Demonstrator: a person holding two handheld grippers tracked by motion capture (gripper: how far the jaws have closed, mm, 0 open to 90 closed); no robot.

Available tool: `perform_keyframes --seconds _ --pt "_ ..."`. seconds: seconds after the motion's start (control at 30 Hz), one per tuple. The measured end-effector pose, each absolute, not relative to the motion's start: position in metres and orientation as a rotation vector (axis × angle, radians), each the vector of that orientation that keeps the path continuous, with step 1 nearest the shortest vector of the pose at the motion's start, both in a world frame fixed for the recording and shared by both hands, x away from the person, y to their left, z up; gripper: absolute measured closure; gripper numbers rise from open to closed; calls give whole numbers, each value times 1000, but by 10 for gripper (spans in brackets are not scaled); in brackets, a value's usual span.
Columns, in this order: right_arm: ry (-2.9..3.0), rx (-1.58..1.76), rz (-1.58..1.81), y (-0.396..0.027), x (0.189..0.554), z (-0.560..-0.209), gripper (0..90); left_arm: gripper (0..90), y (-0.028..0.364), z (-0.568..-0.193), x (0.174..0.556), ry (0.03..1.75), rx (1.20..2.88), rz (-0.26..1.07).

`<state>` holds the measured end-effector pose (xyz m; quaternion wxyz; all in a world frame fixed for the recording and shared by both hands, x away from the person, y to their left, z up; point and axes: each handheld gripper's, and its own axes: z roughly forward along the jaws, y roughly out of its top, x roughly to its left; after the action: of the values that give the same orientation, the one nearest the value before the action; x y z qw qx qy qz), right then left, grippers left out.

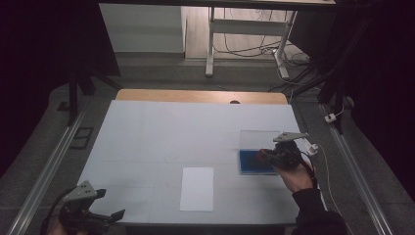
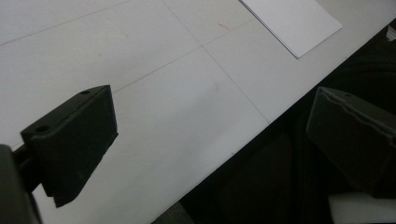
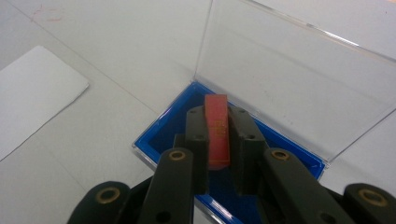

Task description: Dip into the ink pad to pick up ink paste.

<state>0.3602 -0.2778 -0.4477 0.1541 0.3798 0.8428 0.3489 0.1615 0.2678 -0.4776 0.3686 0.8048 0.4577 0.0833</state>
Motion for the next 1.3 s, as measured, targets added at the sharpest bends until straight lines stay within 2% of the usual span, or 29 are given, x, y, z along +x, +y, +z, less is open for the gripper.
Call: perform_keyframes --seconds 0.83,1.3 --pt "2476 1136 813 -267 379 -474 798 19 268 -478 162 1181 2066 204" --pt "2461 1165 791 -263 379 -477 804 21 267 -478 162 1177 2080 206"
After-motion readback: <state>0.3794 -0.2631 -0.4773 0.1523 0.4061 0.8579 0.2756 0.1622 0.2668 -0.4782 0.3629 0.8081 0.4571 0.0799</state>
